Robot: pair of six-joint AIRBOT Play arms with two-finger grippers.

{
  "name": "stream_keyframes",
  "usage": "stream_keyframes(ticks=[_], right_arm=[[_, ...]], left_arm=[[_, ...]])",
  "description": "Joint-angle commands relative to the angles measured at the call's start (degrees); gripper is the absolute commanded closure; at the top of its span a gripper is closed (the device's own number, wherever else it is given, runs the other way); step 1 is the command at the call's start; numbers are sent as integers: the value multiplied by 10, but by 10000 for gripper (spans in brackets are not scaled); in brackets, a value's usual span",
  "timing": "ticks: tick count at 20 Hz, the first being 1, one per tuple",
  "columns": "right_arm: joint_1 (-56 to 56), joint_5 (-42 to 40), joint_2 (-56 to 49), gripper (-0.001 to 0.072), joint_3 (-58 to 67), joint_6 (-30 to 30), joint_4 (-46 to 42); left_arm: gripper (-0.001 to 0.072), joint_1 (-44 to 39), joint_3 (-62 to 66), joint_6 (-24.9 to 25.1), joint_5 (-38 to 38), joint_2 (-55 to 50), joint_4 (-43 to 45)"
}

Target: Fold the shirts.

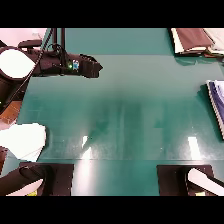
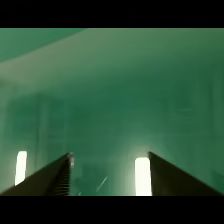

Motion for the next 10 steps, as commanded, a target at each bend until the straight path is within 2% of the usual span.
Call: stream_keyframes(ticks=[1,2,5,10], right_arm=[[139,-1,0,522,5,0,8],[163,-1,0,698,5,-1,8],[201,0,0,695,5,-1,8],[205,10,0,695,5,-1,9]], left_arm=[[682,0,0,0,1,0,0],[682,0,0,0,1,0,0],[683,0,0,0,1,0,0],[682,0,0,0,2,0,0]])
